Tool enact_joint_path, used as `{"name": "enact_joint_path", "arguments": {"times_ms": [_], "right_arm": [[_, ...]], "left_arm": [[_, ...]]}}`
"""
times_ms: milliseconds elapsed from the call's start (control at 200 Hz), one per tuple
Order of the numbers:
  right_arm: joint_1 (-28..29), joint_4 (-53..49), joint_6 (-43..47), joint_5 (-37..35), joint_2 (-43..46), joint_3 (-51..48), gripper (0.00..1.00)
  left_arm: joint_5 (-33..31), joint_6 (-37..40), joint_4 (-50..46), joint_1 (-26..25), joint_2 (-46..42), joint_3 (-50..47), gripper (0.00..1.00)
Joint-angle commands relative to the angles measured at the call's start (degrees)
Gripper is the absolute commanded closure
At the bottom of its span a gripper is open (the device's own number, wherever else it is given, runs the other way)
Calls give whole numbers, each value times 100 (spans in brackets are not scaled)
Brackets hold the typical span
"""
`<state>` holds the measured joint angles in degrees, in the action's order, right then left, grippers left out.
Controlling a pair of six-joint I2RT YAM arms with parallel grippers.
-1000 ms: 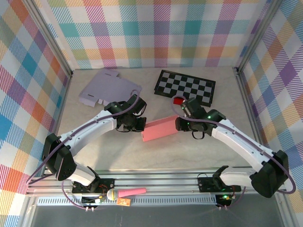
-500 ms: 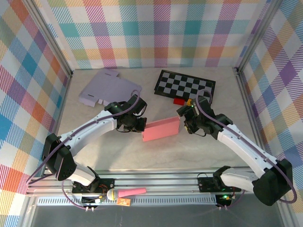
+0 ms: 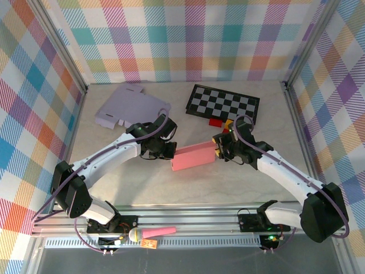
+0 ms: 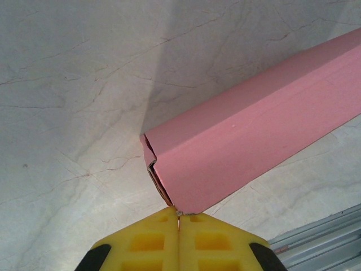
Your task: Fold the paper box
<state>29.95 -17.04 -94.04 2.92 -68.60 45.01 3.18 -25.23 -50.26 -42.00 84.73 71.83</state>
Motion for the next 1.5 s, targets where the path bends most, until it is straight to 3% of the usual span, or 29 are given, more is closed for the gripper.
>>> {"name": "enact_joint_path", "arguments": {"times_ms": [0,120,330,440,605,910,1235,1495], "right_arm": [[-34,-65,-15,97,-4,-170,61],[-37,-343,131,116,-48,-204,65],[-45,-819,186,55,28,-264,69],[-47,-1119,313,45,-51,-143,71],[-43,-1281,325,139,-210,-42,70],[-43,-1442,430,173,-360,156,70],[-47,-1722,405,209,-495,261,70],[-49,-2542,324,328,-786,404,71]], "left_arm": [[121,-19,-167,-63,45,85,100],[212,-217,-135,-63,-88,59,95],[257,-982,-29,105,-618,15,63],[698,-1551,389,495,-832,-377,59],[1219,-1941,1023,800,-819,-793,62],[1490,-1891,1393,807,-599,-1129,68],[1352,-1706,1423,802,-660,-1677,80],[1255,-1512,1432,798,-598,-1867,85]]}}
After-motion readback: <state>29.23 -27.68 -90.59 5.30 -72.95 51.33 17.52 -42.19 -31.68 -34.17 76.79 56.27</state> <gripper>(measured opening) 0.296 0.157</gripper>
